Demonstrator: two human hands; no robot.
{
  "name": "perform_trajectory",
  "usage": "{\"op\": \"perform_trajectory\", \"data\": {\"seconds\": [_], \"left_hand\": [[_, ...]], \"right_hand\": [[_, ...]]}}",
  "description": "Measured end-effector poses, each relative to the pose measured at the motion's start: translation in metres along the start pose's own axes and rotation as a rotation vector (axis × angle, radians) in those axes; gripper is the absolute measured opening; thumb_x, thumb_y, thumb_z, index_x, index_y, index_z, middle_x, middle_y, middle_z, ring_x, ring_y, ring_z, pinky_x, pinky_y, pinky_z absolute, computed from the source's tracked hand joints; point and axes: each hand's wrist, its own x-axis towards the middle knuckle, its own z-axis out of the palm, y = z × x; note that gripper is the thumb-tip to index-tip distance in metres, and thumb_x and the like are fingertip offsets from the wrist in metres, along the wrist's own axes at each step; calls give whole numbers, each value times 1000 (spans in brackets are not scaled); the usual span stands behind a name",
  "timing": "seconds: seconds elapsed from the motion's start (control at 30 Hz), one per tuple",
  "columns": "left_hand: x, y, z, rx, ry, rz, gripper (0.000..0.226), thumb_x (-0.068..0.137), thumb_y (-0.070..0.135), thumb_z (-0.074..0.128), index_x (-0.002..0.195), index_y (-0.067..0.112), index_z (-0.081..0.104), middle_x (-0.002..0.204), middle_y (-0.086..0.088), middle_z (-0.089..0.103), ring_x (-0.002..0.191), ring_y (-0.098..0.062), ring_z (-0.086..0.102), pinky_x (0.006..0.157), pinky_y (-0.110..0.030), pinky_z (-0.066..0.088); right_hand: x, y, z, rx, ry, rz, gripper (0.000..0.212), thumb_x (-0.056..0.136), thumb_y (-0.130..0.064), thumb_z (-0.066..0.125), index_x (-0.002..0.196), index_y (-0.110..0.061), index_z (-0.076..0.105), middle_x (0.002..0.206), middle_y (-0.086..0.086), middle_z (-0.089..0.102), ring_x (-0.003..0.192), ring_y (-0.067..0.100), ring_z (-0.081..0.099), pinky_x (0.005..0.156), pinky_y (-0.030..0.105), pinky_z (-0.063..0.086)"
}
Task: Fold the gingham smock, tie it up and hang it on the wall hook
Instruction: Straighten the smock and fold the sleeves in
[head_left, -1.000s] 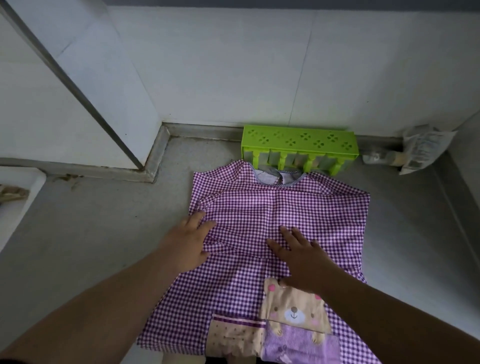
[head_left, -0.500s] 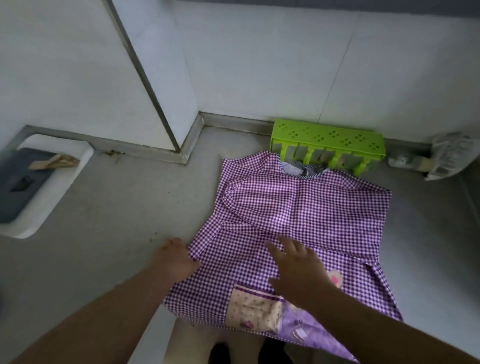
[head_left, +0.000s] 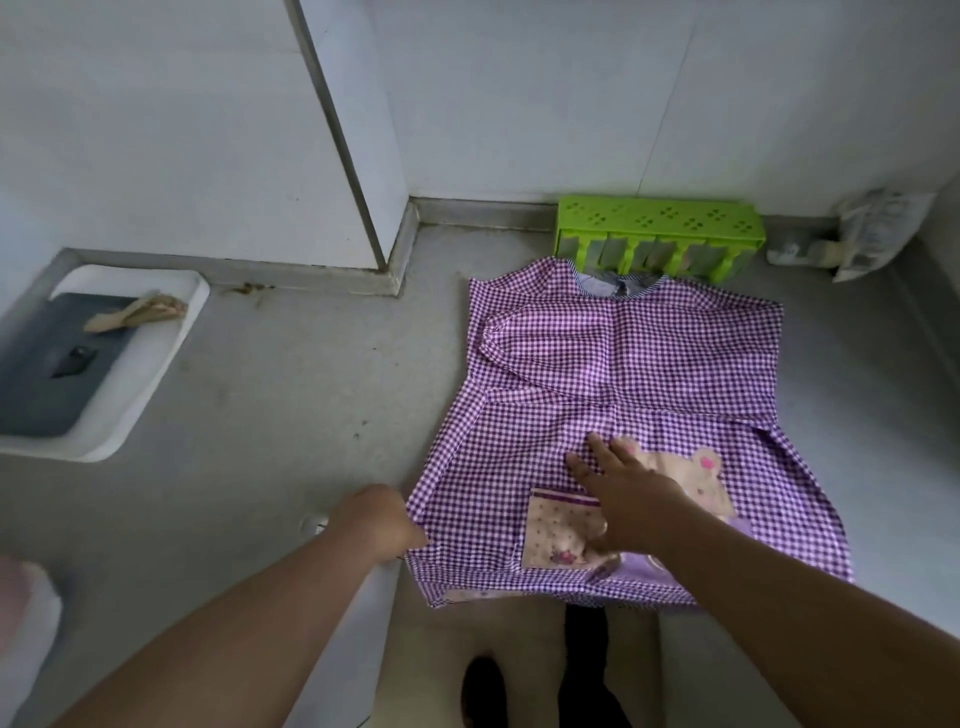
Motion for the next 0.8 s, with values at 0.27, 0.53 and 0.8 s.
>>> {"op": "perform_trajectory", "data": {"seconds": [0.27,0.53,0.8], "left_hand": [[-20,-8,12,-402,83,65,52,112,47,32,152,16,45,148,-8,57,130,-29,59,102,-37,48],[-23,2,10,-582,-296,60,97,78,48,86,158,31,34,153,-2,53,135,-28,55,113,-47,46],[-20,8,13,-411,-155,110,20,85,8,56,87,17,74,95,-10,77,89,-31,74,83,-42,61]], "right_hand": [[4,-1,-13,54,-28,33,132,69,-78,73,161,-39,-13,169,1,-22,157,35,-10,115,62,36],[-45,13,12,704,321,399,76,89,-43,70,155,-38,33,160,1,29,138,32,44,109,50,46],[-135,50,85,1636,212,1128,14,97,-21,64,96,-6,64,78,11,54,61,22,50,57,31,46]]}}
